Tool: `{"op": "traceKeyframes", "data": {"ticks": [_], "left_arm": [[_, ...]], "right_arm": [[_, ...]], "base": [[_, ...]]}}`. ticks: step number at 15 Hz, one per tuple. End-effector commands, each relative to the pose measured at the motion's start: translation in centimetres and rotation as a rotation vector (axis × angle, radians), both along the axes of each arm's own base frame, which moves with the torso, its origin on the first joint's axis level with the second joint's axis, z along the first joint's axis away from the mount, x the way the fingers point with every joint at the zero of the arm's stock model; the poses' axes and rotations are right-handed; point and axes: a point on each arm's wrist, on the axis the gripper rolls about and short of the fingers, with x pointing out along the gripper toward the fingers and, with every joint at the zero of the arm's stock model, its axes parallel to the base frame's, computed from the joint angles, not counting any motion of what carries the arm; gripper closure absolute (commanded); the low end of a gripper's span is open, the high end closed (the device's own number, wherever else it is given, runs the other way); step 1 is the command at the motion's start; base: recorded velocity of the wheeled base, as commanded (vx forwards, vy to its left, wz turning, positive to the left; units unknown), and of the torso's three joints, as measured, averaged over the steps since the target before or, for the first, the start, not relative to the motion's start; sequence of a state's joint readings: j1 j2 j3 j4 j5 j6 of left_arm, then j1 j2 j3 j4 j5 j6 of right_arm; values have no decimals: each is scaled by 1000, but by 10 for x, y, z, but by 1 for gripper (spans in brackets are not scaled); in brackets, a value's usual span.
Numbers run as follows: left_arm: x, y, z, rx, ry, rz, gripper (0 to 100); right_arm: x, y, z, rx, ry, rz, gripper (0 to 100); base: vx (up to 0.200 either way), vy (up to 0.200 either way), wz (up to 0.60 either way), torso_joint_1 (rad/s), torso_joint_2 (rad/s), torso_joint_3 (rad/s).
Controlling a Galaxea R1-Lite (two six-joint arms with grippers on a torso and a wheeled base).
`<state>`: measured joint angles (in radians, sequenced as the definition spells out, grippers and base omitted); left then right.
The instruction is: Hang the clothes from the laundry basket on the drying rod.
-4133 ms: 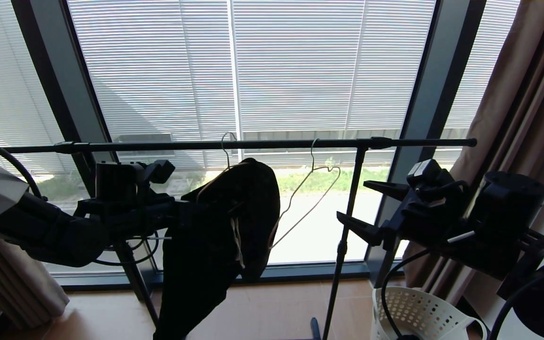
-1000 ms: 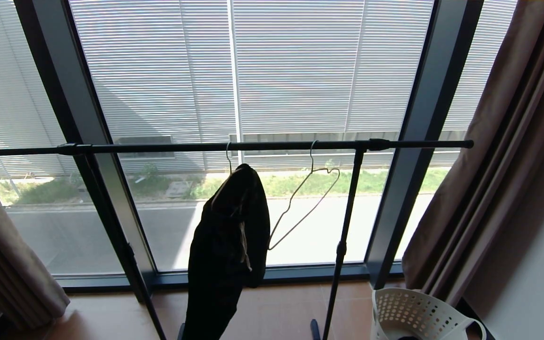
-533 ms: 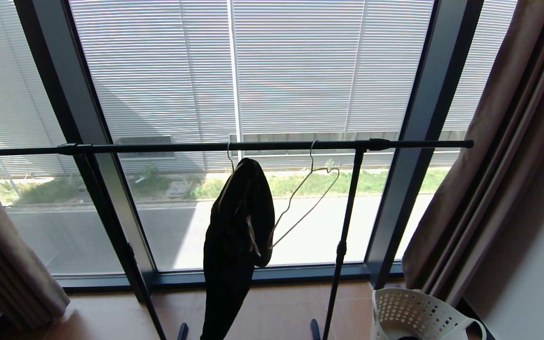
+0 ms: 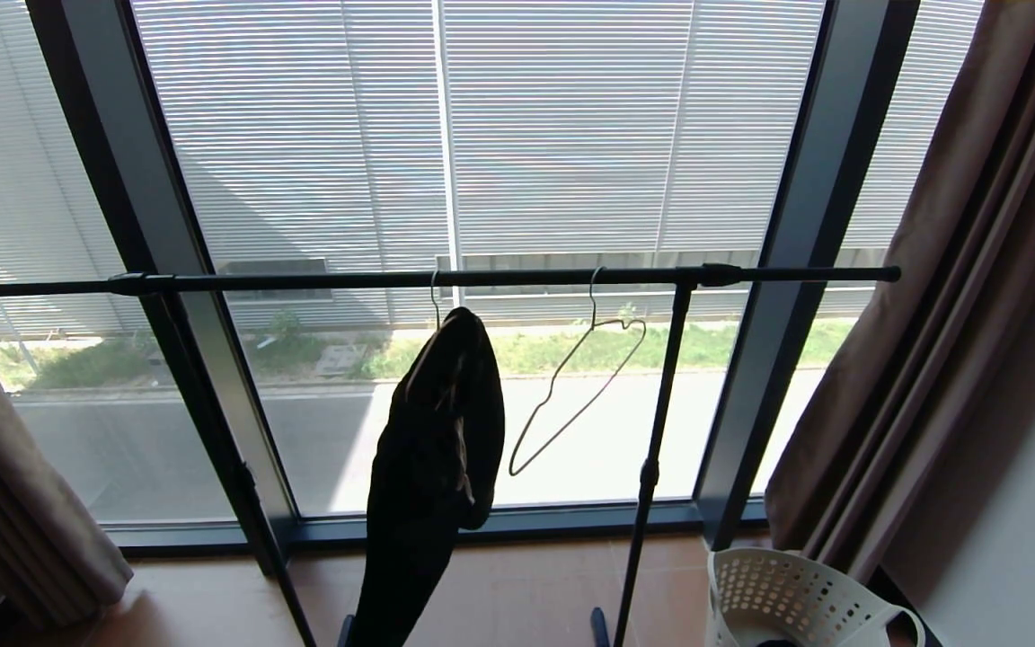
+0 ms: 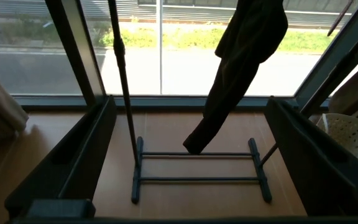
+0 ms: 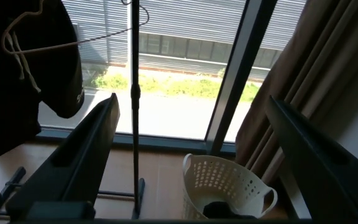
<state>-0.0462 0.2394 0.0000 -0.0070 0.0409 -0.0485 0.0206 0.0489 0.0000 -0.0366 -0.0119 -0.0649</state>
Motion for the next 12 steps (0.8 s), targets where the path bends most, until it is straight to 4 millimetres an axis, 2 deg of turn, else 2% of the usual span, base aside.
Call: {"op": "traceKeyframes", "data": {"ticks": [1,7,12], "left_arm": [[-7,0,-1,-5,-87,-4,0],[-19,0,-3,-7,-238,39,0],[-19,1,-3,-4,-245,99,0]], "right_arm": [[-4,0,0,3,-55,-16,0],[-4,0,0,17,-58,-15,0],[-4,0,0,37,-59,-51,0]], "base": [[0,0,0,0,0,0],[0,0,0,0,0,0],[0,0,0,0,0,0]]}}
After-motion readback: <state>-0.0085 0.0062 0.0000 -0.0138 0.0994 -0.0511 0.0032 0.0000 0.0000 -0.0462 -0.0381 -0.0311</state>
